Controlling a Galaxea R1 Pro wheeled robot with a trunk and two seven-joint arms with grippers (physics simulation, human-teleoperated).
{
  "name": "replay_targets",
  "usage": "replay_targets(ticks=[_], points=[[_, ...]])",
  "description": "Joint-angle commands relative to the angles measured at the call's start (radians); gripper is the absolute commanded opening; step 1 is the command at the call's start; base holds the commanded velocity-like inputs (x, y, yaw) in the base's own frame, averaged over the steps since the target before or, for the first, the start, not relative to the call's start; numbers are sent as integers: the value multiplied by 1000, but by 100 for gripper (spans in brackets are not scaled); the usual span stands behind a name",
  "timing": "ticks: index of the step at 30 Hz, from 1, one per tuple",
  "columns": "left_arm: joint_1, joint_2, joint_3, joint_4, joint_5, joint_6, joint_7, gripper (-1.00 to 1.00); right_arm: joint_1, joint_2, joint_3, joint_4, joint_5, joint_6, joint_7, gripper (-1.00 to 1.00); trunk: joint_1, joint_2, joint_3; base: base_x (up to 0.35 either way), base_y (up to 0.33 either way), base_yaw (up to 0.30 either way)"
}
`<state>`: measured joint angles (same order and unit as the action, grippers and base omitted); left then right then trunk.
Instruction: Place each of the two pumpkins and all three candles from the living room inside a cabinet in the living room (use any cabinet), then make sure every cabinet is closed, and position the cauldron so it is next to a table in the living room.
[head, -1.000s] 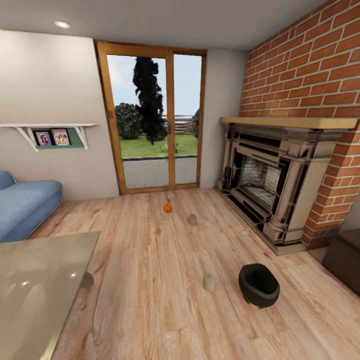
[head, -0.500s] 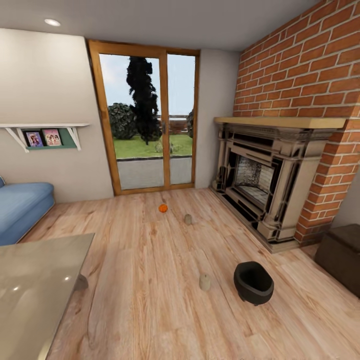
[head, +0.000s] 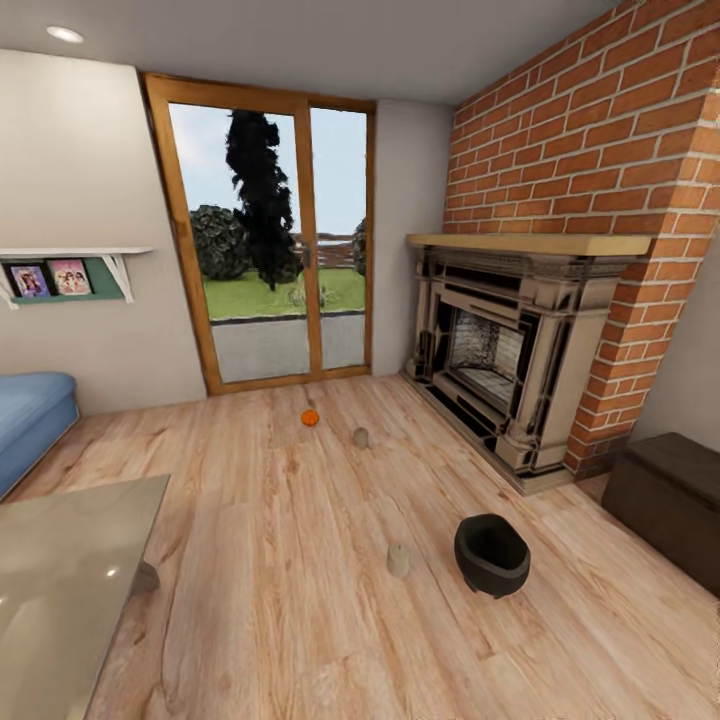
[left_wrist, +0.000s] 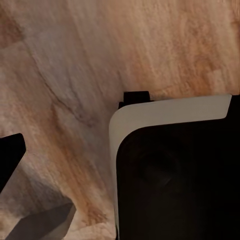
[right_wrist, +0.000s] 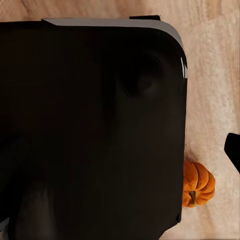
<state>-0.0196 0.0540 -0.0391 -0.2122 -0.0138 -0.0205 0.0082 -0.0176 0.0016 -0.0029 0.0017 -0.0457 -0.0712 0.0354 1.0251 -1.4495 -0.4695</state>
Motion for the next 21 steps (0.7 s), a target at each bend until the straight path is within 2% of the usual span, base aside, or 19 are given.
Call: replay_targets(ticks=[1, 9, 14, 21], points=[[0, 1, -4, -3, -1, -2, 1, 100, -1, 0, 0, 1, -5, -4, 3, 100, 0, -1, -1, 0, 195, -217], [0, 1, -5, -9, -5, -2, 1, 100, -1, 0, 0, 1, -5, -4, 3, 100, 0, -1, -1, 0, 53, -249], [0, 0, -4, -7, -62, -4, 1, 100, -1, 0, 0, 1, -5, -4, 3, 100, 0, -1, -1, 0, 2, -287], [0, 0, -4, -7, -74, -4, 1, 100, -1, 0, 0, 1, -5, -4, 4, 100, 0, -1, -1, 0, 3, -292]])
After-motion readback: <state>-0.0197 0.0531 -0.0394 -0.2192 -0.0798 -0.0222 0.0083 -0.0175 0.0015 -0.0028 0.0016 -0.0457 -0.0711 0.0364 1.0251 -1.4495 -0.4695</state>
